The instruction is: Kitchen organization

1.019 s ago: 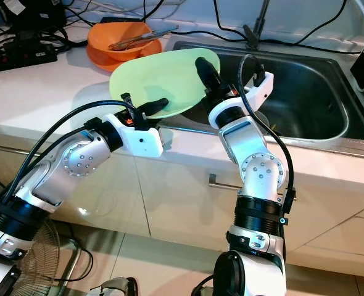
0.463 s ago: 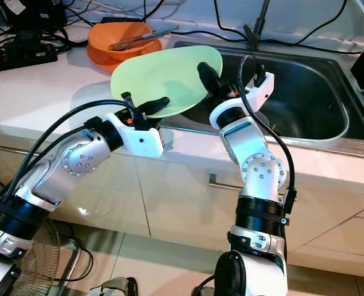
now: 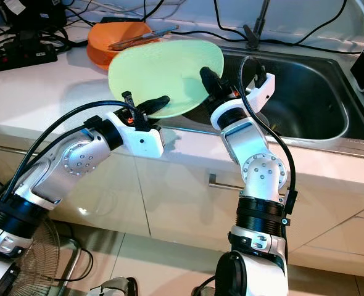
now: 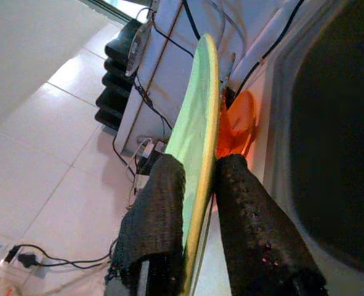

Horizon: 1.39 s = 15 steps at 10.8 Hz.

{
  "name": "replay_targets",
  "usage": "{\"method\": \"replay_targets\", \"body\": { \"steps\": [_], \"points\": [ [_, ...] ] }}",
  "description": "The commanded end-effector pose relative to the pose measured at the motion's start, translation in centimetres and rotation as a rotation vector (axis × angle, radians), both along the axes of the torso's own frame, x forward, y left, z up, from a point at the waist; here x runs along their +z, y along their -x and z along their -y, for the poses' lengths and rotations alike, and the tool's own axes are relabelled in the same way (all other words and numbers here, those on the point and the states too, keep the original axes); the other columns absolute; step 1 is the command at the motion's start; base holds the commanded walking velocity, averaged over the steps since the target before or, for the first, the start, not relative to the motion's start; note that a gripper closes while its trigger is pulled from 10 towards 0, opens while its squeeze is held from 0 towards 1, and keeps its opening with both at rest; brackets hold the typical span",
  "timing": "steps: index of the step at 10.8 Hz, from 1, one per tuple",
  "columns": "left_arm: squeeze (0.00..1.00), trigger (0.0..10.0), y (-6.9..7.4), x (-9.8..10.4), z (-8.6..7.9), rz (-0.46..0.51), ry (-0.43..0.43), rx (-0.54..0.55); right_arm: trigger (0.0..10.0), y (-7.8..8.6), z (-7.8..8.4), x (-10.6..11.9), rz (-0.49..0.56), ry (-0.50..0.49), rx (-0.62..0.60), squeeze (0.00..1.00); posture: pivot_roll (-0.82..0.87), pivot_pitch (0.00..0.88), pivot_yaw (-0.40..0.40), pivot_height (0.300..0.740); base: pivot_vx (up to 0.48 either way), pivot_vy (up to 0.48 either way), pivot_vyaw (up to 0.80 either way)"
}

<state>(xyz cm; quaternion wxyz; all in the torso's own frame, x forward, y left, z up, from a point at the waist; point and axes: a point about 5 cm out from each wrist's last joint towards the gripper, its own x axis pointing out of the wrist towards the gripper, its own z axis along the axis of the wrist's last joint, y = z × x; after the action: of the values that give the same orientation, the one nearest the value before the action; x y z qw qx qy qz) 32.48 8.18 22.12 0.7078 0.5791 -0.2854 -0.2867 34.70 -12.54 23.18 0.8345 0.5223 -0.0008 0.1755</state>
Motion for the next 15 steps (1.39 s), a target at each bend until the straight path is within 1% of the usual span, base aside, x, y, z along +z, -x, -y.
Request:
{"method": "replay_targets", "body": {
  "steps": [1, 2, 4, 6, 8, 9, 11, 12, 13, 14, 15],
  "points": [
    [0.0, 10.0, -0.4, 0.3, 0.0, -0.003, 0.007, 0.011, 0.0, 0.2, -0.2, 0.5, 0.03, 0.007, 0.016, 0.0, 0.08, 0.079, 0.002, 0.74, 0.0, 0.0, 0.0],
    [1.0, 10.0, -0.4, 0.5, -0.1, -0.007, 0.035, 0.019, 0.0, 0.2, -0.2, 0.5, 0.031, 0.004, 0.016, 0.0, 0.08, 0.079, 0.003, 0.74, 0.0, 0.0, 0.0],
    [1.0, 10.0, -0.6, 0.7, -0.3, 0.001, 0.038, 0.033, 0.0, 0.2, -0.2, 0.6, 0.031, -0.004, 0.013, 0.0, 0.08, 0.078, 0.002, 0.74, 0.0, 0.0, 0.0],
    [1.0, 10.0, -0.6, 0.7, -0.3, -0.002, 0.043, 0.036, 0.0, 0.0, 0.3, 0.8, 0.03, -0.019, -0.028, 0.0, 0.08, 0.078, 0.001, 0.74, 0.0, 0.0, 0.0],
    [1.0, 10.0, -0.6, 0.7, -0.5, -0.012, 0.052, 0.042, 0.0, -0.7, 1.9, 1.2, 0.028, -0.033, -0.108, 0.0, 0.08, 0.076, 0.0, 0.74, 0.0, 0.0, 0.0],
    [1.0, 10.0, -0.6, 0.6, -0.5, -0.014, 0.053, 0.045, 0.0, -0.9, 2.2, 1.3, 0.025, -0.039, -0.127, 0.0, 0.08, 0.075, 0.0, 0.74, 0.0, 0.0, 0.0],
    [1.0, 10.0, -0.6, 0.4, -0.6, -0.049, 0.084, 0.049, 0.0, -2.1, 4.9, 2.0, 0.014, -0.071, -0.276, 0.0, 0.08, 0.071, 0.002, 0.74, 0.0, 0.0, 0.0],
    [1.0, 10.0, -0.5, 0.2, -0.4, -0.06, 0.097, 0.047, 0.0, -2.7, 6.3, 1.9, -0.001, -0.045, -0.351, 0.0, 0.08, 0.068, 0.001, 0.74, 0.0, 0.0, 0.0],
    [0.0, 10.0, -0.4, 0.1, -0.2, -0.068, 0.107, 0.043, 0.0, -3.2, 7.4, 1.8, -0.02, -0.033, -0.411, 0.0, 0.08, 0.066, 0.0, 0.74, 0.0, 0.0, 0.0],
    [0.0, 10.0, -0.3, -0.1, 0.1, -0.104, 0.16, 0.038, 7.3, -4.0, 9.1, 0.9, -0.089, 0.048, -0.525, 0.0, 0.09, 0.064, 0.0, 0.74, 0.0, 0.0, 0.0],
    [0.0, 10.0, -0.2, -0.3, 0.2, -0.182, 0.284, 0.049, 10.0, -4.6, 9.7, 0.4, -0.106, 0.21, -0.587, 0.0, 0.09, 0.062, -0.001, 0.74, 0.0, 0.0, 0.0]
  ]
}}
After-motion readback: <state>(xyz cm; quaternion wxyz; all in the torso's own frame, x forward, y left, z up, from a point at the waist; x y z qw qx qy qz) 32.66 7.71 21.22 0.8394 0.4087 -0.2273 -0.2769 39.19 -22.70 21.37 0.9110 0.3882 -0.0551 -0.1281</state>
